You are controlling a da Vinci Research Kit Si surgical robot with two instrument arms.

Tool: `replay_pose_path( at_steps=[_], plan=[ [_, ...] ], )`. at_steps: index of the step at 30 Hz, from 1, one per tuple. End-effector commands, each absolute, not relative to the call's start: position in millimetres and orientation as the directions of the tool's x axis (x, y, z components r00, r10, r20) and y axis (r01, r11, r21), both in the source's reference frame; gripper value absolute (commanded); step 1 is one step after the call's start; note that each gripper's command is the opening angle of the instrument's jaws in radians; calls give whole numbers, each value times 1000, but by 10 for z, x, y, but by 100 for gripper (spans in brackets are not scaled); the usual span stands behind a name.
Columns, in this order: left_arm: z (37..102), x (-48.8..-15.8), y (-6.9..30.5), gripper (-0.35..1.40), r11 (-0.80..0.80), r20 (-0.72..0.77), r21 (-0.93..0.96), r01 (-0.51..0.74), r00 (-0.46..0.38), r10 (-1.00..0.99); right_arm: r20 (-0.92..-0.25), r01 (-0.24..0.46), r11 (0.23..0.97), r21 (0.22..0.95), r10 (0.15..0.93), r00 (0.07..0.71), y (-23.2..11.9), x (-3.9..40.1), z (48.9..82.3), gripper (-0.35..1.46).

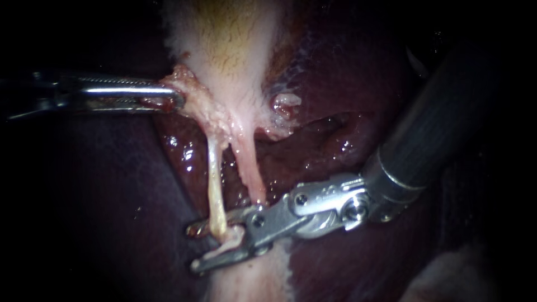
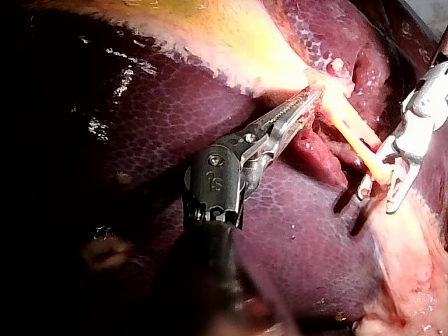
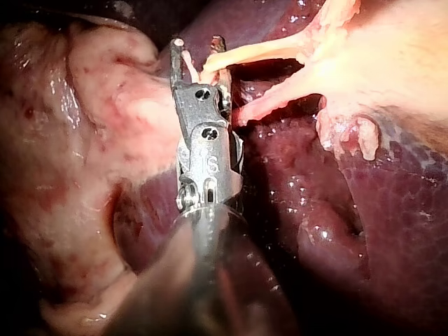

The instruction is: Clipping first clip left tube

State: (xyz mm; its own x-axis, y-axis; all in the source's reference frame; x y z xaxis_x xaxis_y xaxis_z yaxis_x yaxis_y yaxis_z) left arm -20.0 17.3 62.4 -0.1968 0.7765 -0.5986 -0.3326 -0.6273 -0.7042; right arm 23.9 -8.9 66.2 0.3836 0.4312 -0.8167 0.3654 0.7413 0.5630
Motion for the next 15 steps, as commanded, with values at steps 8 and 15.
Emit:
replay_pose_path(
  at_steps=[8, 15],
  plan=[
    [624, -200, 173, -35, -627, -599, -704, -333, -197, 776, -769, 334, 705, 625, 483, 419, -79, 232, 656, -35],
    [624, -200, 173, -35, -627, -599, -704, -332, -197, 776, -739, 312, 691, 653, 490, 462, -79, 229, 654, -35]
  ],
)
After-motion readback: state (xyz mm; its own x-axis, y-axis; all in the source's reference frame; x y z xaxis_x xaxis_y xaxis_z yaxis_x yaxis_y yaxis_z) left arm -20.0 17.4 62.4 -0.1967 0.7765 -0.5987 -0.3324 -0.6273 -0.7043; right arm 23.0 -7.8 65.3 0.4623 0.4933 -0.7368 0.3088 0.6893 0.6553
